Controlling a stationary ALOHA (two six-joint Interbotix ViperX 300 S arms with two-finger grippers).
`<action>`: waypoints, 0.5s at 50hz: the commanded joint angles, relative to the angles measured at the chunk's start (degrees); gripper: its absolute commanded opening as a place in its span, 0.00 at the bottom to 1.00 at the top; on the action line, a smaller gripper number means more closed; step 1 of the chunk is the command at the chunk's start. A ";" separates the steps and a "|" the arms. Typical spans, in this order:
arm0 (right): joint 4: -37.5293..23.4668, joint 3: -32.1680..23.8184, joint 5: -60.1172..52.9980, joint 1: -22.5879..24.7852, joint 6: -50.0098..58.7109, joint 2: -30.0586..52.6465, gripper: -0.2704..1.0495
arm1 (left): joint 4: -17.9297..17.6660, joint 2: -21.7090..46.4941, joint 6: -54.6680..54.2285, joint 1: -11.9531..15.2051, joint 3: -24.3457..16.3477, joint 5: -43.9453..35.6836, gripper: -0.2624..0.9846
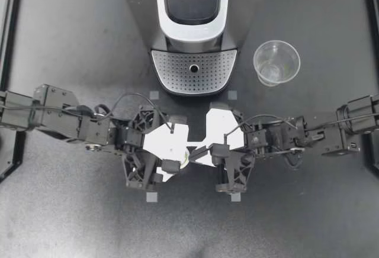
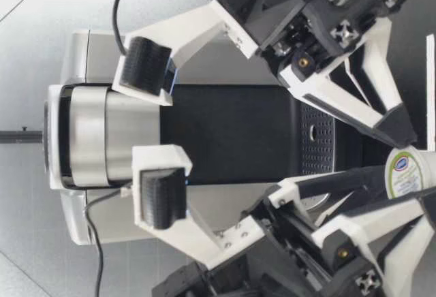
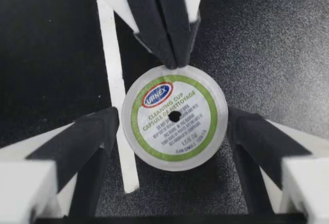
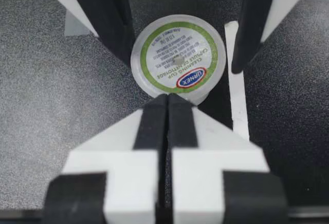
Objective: Place the coffee capsule inside the capsule container, then place the cup onto the center of the cup tray, then push the 'Hot Water' and 'Travel Mug' buttons.
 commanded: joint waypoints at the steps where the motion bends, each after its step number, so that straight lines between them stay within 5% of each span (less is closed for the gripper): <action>1: -0.09 -1.32 -0.18 0.35 -0.09 -0.70 0.27 | -0.09 -0.88 -0.09 0.18 -1.32 -0.44 0.74; 25: -0.09 -1.23 0.00 0.35 0.70 -2.90 0.27 | -0.18 -2.29 -0.09 0.18 -0.97 -0.53 0.57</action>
